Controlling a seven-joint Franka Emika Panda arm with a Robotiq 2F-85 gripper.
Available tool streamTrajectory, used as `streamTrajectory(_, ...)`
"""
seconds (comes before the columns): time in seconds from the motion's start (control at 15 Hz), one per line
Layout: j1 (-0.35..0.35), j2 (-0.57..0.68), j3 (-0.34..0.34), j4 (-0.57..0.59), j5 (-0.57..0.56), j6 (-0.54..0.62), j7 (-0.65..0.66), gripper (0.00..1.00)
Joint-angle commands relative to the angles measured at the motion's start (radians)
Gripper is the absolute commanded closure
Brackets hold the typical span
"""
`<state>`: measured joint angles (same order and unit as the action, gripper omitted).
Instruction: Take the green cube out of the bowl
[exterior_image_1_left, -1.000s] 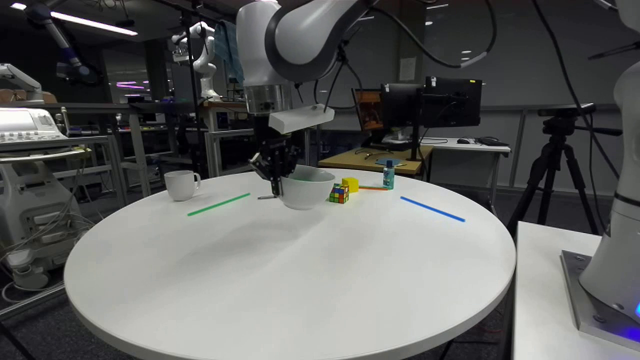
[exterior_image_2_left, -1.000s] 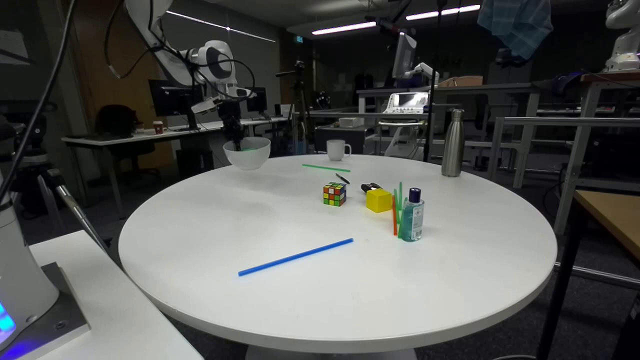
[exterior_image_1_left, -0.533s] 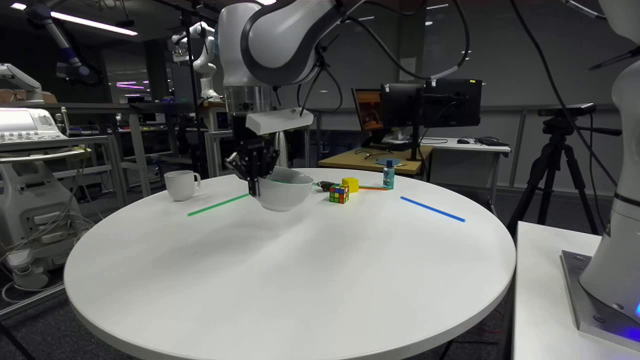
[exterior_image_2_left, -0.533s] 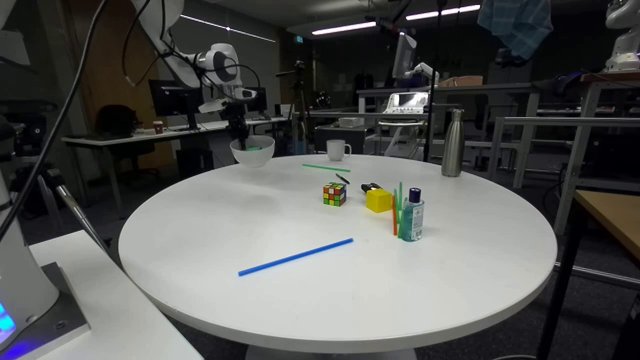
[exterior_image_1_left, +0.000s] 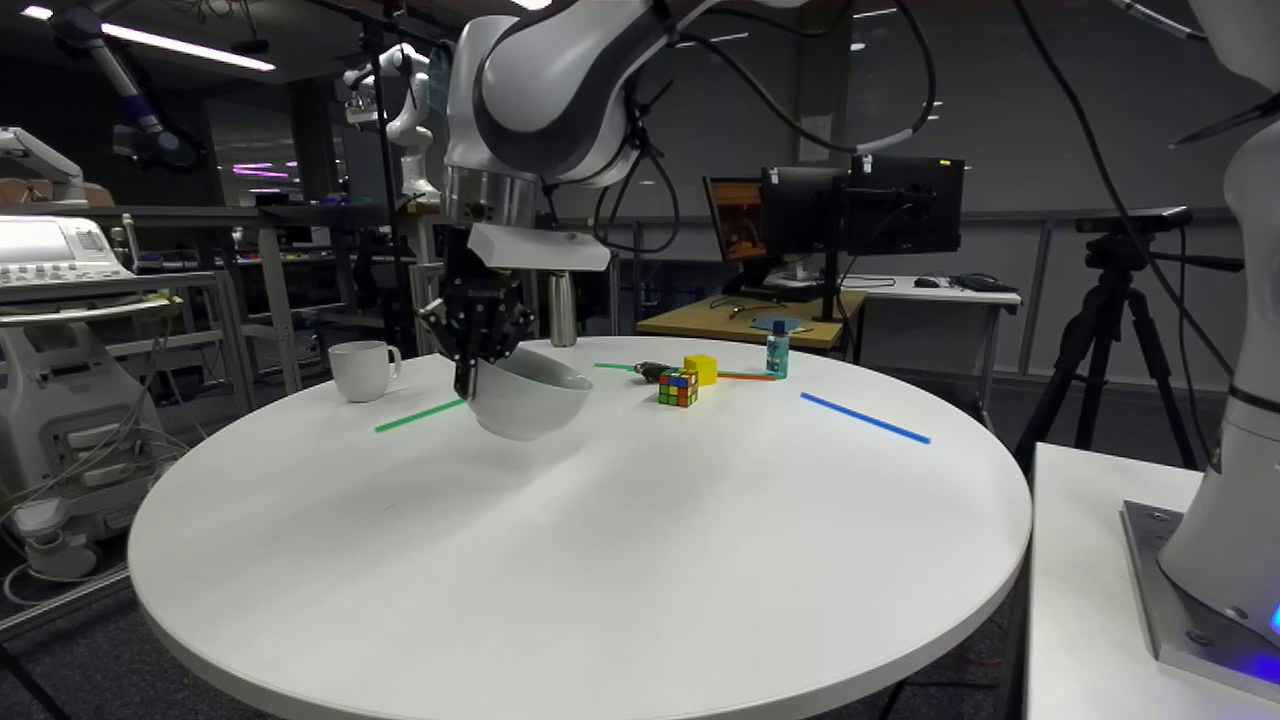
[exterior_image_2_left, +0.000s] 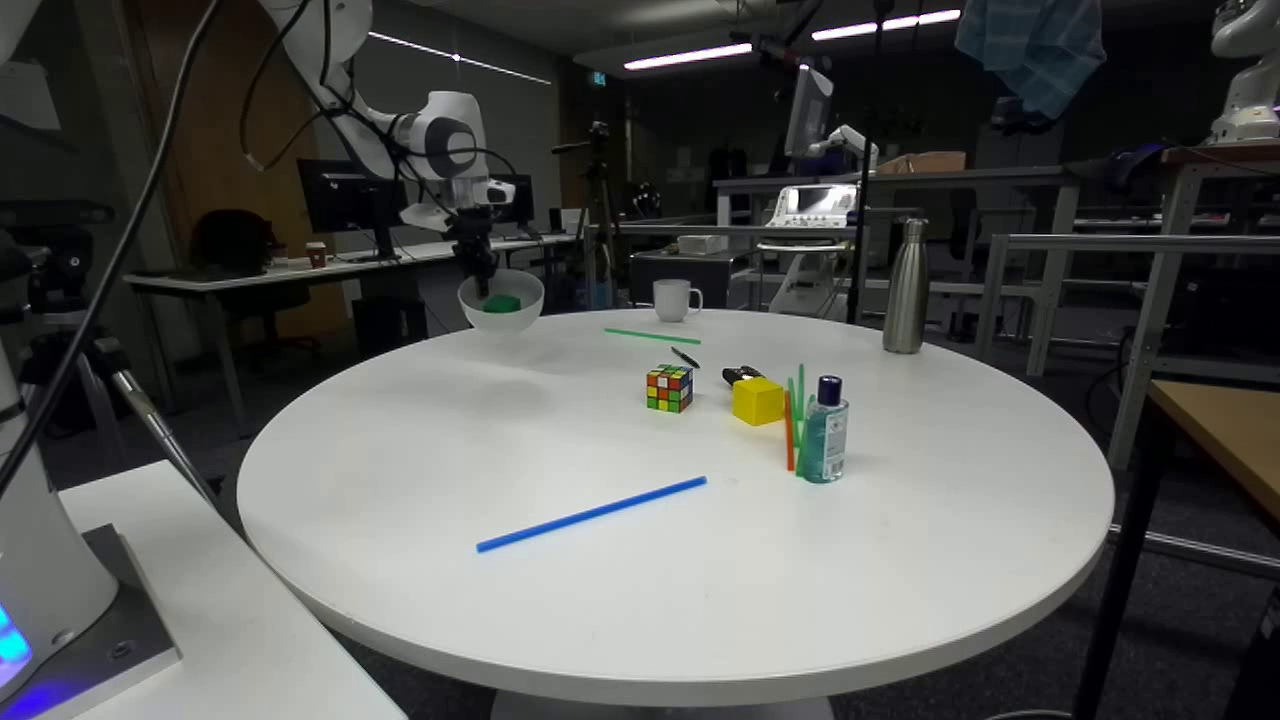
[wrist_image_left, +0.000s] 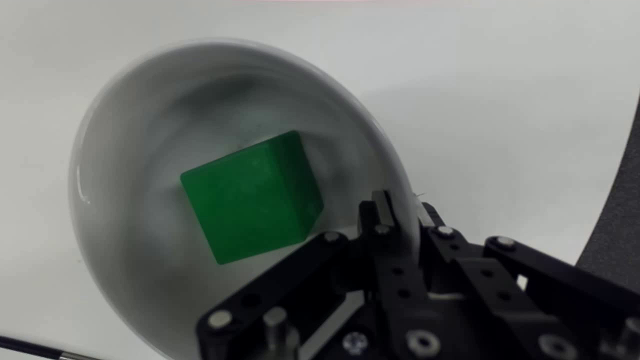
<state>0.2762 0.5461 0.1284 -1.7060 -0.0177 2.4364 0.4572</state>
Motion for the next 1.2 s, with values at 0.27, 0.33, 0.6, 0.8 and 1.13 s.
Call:
streamTrajectory(0.27,-0.051,0.003,0.063,-0.044,0.206,0.191,-0.17,0.98)
streamTrajectory(0.33,-0.059,0.007,0.074,-0.051,0.231,0.21,-0.193,0.98)
streamTrajectory(0.6,-0.095,0.015,0.114,-0.075,0.31,0.261,-0.275,0.98)
streamTrajectory(0.8,-0.131,0.016,0.15,-0.09,0.366,0.29,-0.334,0.98)
streamTrajectory(1.13,-0.201,0.013,0.212,-0.105,0.459,0.309,-0.444,0.98)
